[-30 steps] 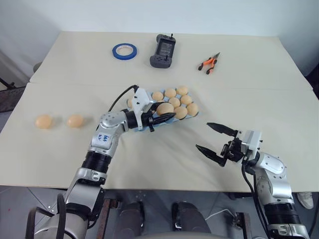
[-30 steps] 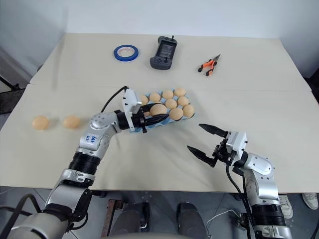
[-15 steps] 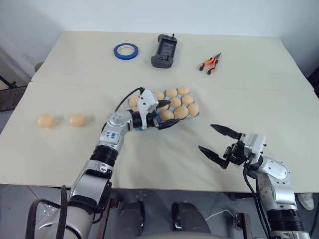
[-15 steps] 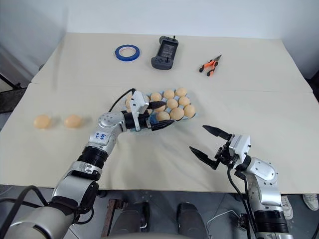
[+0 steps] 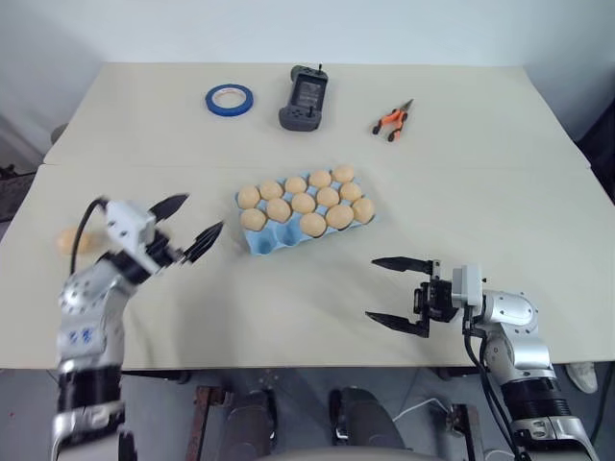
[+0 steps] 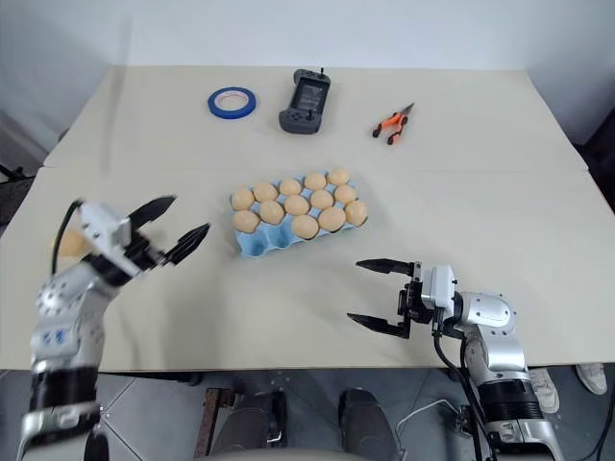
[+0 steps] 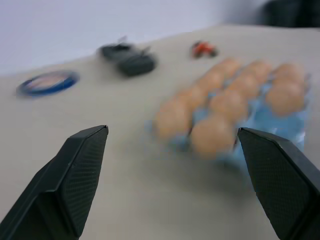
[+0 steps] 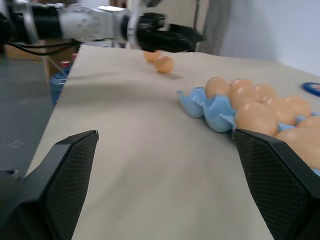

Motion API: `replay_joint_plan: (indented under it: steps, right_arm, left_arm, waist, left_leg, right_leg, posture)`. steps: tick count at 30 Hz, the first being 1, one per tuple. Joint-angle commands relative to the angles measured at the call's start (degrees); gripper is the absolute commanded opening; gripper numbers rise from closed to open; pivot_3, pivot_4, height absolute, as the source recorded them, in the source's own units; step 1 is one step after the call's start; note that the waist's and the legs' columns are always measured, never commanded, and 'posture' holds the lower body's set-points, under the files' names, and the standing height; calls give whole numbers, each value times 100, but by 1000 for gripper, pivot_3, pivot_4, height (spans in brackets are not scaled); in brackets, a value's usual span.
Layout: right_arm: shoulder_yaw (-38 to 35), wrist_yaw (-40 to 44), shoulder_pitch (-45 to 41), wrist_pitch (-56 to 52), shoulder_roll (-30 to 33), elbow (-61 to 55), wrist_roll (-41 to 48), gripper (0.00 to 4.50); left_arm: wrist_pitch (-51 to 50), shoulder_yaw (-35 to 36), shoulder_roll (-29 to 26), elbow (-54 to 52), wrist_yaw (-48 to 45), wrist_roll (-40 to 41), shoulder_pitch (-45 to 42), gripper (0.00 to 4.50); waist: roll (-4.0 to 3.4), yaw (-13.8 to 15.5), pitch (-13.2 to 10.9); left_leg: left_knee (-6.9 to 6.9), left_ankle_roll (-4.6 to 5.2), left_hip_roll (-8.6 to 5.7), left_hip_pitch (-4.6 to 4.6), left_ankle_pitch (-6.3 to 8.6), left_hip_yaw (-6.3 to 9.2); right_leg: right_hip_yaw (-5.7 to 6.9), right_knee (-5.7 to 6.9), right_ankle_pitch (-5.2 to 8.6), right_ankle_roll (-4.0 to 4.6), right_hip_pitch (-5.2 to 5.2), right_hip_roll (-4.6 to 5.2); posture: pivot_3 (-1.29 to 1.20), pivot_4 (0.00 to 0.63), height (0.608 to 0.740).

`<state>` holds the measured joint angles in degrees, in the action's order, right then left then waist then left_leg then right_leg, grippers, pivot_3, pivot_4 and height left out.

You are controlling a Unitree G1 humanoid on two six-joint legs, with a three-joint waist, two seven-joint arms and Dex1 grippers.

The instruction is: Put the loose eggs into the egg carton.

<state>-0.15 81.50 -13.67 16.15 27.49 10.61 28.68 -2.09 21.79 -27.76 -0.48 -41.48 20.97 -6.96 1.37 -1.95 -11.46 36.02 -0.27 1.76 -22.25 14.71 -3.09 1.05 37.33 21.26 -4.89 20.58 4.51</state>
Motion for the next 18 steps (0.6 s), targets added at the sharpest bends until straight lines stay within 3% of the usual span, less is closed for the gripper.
replay_joint_plan:
  steps: [1,10,18]
  right_arm:
    - [15,229,-167,-104,139,127,7,4500]
    - [-72,284,-571,204,13,732,-61,4500]
    - [-61,280,-703,346,-60,936,-102,4500]
  left_arm:
    - [92,440,84,-871,424,108,669,4362]
    - [145,1058,491,-1244,983,333,2012,4362]
    - [25,1030,468,-1026,1401,342,1645,4362]
  waist:
    - [2,49,-1]
    - [1,18,-1]
    - [1,40,-1]
  left_leg:
    - [2,0,-1,-2,1,2]
    - [-20,-20,-4,-5,11,3]
    - [-39,-8,0,-6,-1,0]
  right_leg:
    - [1,-7,1,2,-1,2]
    - [4,-52,-12,15,-9,12]
    - [10,-65,-10,19,-5,5]
  posture:
    - [0,150,740]
    - [0,150,740]
    - [0,150,740]
